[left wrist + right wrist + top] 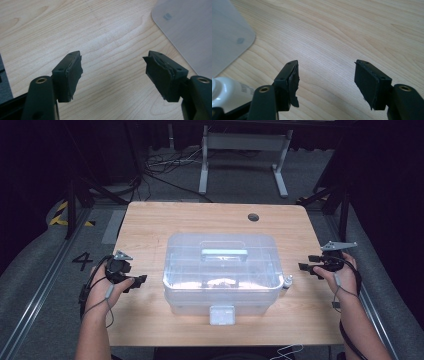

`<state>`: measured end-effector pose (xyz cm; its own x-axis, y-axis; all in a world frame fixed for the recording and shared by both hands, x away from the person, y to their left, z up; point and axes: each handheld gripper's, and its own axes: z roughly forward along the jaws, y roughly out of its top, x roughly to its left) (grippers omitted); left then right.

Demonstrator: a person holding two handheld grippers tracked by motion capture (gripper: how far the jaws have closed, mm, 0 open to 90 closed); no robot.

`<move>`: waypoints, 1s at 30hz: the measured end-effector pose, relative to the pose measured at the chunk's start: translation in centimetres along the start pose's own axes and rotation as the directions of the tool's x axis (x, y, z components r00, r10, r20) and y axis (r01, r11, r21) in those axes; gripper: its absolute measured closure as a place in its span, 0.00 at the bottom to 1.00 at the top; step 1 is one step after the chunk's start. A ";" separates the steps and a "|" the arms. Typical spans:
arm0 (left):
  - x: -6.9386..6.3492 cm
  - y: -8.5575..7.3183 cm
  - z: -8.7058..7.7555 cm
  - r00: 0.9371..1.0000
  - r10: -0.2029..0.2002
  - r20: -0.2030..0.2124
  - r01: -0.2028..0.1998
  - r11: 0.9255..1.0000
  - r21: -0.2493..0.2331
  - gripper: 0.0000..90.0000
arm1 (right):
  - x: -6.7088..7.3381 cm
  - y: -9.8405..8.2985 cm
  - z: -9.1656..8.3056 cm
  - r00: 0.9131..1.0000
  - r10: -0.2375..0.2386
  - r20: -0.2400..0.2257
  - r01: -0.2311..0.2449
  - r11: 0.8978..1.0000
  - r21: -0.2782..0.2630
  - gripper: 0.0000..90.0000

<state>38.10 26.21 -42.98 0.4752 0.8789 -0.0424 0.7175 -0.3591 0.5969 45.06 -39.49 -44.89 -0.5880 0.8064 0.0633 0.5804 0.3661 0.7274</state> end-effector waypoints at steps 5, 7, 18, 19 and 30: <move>-0.1 0.2 -0.8 0.998 -0.021 0.052 0.023 0.999 -0.031 0.26 | 0.4 0.5 -0.5 1.000 0.000 -0.022 0.000 1.000 -0.012 0.39; -0.1 0.3 -1.1 0.998 -0.029 0.048 0.031 0.999 -0.040 0.24 | 0.6 0.7 -0.8 1.000 -0.013 -0.027 0.013 1.000 -0.017 0.38; -0.8 2.0 -4.1 0.996 0.040 0.086 -0.028 0.991 -0.133 0.36 | 1.0 0.8 -0.7 1.000 -0.004 -0.031 0.006 0.999 0.036 0.39; -1.0 2.3 -4.5 0.994 0.058 0.093 -0.044 0.988 -0.146 0.37 | 1.0 0.9 -0.8 0.999 -0.022 -0.039 0.024 0.998 0.055 0.46; -4.9 6.8 -9.0 0.959 0.235 0.156 -0.191 0.948 -0.256 0.38 | 0.7 0.1 -1.0 0.999 0.005 -0.040 -0.004 1.000 0.028 0.55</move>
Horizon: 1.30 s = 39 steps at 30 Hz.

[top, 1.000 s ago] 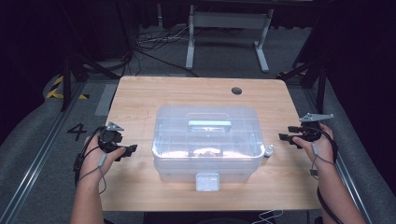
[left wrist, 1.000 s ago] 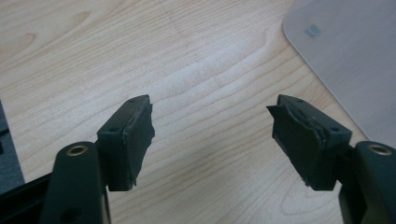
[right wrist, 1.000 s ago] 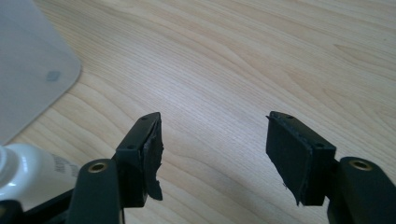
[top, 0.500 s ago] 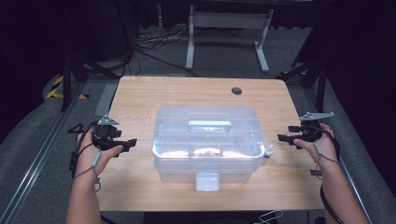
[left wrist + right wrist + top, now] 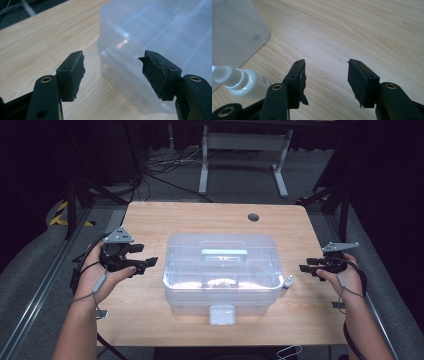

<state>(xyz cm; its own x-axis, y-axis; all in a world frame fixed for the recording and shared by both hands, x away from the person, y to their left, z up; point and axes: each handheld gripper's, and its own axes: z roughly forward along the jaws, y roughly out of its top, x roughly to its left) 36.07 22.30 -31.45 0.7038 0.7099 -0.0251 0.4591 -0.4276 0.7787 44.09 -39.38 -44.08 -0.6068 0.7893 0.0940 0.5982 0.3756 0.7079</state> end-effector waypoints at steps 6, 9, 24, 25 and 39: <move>-1.6 2.7 0.0 0.996 0.070 0.045 -0.069 0.997 -0.031 0.39 | -0.1 -0.3 -0.9 0.997 0.063 0.042 -0.063 0.998 0.010 0.54; -2.1 3.4 0.1 0.995 0.085 0.057 -0.084 0.996 -0.031 0.39 | -0.2 -0.3 -1.1 0.997 0.061 0.052 -0.061 0.998 0.001 0.54; -4.6 6.6 1.9 0.972 0.173 0.162 -0.164 0.984 -0.066 0.39 | -0.4 -0.6 -1.5 0.996 0.075 0.055 -0.075 0.997 -0.003 0.54; -4.6 6.6 1.9 0.972 0.173 0.162 -0.164 0.984 -0.066 0.39 | -0.4 -0.6 -1.5 0.996 0.075 0.055 -0.075 0.997 -0.003 0.54; -5.9 7.4 4.5 0.950 0.198 0.241 -0.178 0.979 -0.103 0.44 | -0.5 -0.7 -1.3 0.996 0.084 0.042 -0.084 0.996 -0.004 0.53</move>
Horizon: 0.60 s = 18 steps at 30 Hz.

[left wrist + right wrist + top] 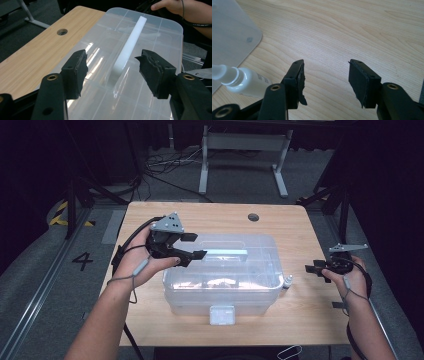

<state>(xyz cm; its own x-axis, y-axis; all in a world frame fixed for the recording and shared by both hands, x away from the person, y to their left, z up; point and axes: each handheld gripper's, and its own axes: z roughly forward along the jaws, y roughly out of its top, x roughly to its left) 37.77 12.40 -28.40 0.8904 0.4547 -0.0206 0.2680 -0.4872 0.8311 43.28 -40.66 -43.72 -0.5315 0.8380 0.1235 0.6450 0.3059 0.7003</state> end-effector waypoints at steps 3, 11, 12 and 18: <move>-0.2 0.0 0.8 0.999 0.036 -0.006 -0.036 0.999 0.006 0.46 | 0.0 0.0 0.1 1.000 0.001 -0.003 -0.001 1.000 0.004 0.53; 0.0 -0.1 2.3 1.000 0.023 -0.001 -0.023 0.998 0.050 0.46 | 0.1 0.0 0.2 1.000 -0.002 -0.005 0.002 1.000 0.005 0.53; 0.0 -0.1 2.4 1.000 0.019 -0.004 -0.019 0.998 0.057 0.46 | 0.1 0.0 0.2 1.000 -0.004 -0.006 0.004 1.000 0.005 0.53; 0.0 -0.2 3.2 1.000 0.016 -0.007 -0.015 0.994 0.106 0.49 | 0.1 0.0 0.2 1.000 -0.004 -0.007 0.004 1.000 0.005 0.53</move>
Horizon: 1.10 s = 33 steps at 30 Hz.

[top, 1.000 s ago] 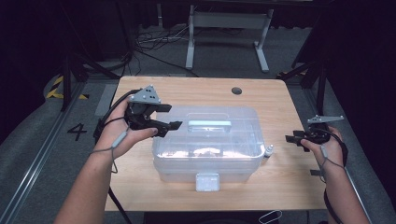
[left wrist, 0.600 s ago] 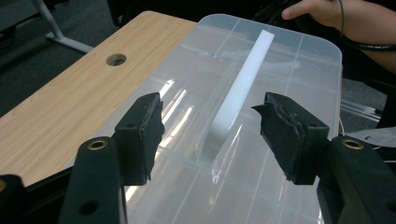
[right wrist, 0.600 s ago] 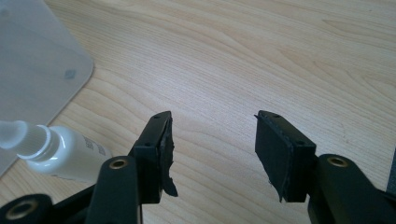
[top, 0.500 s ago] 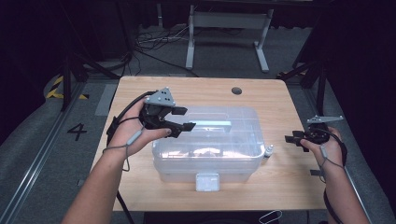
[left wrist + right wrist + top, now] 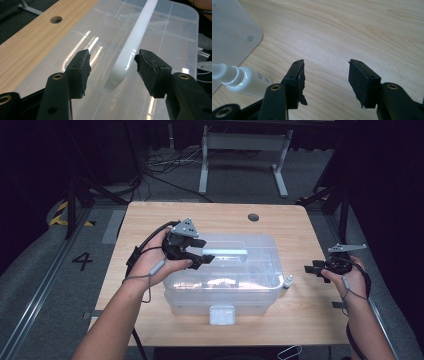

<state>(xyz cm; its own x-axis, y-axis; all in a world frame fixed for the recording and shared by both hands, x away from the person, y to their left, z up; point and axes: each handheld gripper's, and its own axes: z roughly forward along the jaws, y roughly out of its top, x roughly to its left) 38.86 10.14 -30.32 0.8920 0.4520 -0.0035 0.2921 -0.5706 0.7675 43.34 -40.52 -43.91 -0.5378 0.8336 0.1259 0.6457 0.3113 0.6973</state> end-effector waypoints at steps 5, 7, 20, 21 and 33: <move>-0.1 0.0 0.5 1.000 -0.004 0.018 0.003 1.000 0.030 0.58 | 0.0 0.0 0.1 1.000 -0.002 -0.006 0.002 1.000 0.003 0.53; -0.2 0.0 0.5 1.000 0.000 0.020 -0.001 0.999 0.036 0.62 | 0.0 0.0 0.2 1.000 0.000 -0.007 0.000 1.000 0.004 0.53; -0.8 0.5 0.7 0.992 0.114 -0.048 -0.108 0.988 0.114 0.82 | 0.1 0.0 0.2 1.000 -0.006 -0.012 0.006 1.000 0.004 0.54; -0.8 0.5 0.7 0.993 0.109 -0.043 -0.104 0.989 0.108 0.82 | 0.1 0.0 0.1 1.000 -0.005 -0.011 0.005 1.000 0.003 0.54; -0.6 0.7 0.6 0.995 0.090 -0.036 -0.085 0.990 0.113 0.82 | 0.1 -0.1 -0.3 1.000 -0.007 -0.002 0.007 1.000 -0.002 0.54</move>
<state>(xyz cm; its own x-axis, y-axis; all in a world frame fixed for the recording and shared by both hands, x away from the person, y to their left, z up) 38.71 9.03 -30.22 0.9018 0.4232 0.0880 0.2524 -0.6809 0.6875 43.04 -40.57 -43.80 -0.5434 0.8304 0.1231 0.6413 0.3160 0.6992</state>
